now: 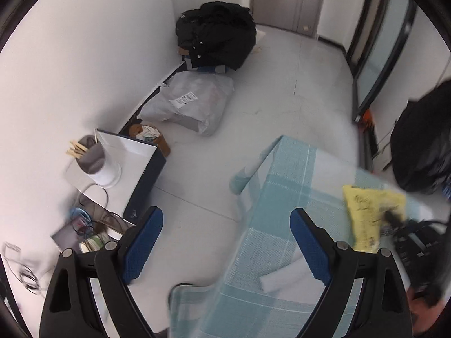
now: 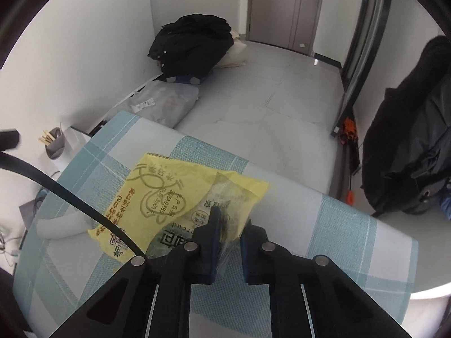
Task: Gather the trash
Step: 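Lower the right gripper onto the yellow plastic bag and grasp it, then grasp the white foam strip with the left gripper while the right gripper lifts the yellow bag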
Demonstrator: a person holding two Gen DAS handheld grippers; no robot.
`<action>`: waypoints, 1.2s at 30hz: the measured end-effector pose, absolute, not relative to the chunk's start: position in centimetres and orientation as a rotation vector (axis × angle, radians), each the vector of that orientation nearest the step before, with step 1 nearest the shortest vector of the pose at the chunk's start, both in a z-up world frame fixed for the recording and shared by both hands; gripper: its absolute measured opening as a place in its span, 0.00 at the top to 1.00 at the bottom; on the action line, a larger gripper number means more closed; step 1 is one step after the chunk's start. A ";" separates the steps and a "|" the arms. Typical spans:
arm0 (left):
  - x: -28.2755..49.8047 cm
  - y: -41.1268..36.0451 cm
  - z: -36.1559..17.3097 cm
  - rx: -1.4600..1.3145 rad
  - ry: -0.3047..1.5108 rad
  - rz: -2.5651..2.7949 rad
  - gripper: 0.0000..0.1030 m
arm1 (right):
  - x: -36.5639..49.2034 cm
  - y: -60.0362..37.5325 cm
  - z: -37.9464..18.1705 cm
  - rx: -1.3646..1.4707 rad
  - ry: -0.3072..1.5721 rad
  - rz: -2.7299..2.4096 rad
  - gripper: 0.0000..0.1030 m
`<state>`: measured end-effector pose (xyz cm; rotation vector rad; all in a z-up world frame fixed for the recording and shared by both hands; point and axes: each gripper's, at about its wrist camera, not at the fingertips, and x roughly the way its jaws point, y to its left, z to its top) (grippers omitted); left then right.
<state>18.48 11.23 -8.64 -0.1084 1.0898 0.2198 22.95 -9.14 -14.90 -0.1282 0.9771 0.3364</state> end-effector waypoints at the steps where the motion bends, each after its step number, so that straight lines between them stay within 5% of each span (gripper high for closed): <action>1: 18.5 11.2 -8.9 -0.129 1.102 0.179 0.13 | 22.8 -9.6 -14.7 -0.106 0.981 0.342 0.90; 27: 18.3 4.5 -14.6 0.179 1.202 -0.019 0.15 | 13.6 -18.2 -7.5 0.126 0.883 0.355 0.97; 30: 17.8 4.0 -14.3 0.188 1.179 -0.052 0.32 | 12.5 -19.0 -6.8 0.126 0.863 0.351 0.97; 34: 17.5 3.5 -14.2 0.158 1.185 -0.132 0.67 | 10.9 -20.3 -6.1 0.148 0.847 0.343 0.97; 36: 17.8 3.5 -14.2 0.149 1.193 -0.141 0.71 | 10.2 -21.0 -5.8 0.160 0.845 0.340 0.97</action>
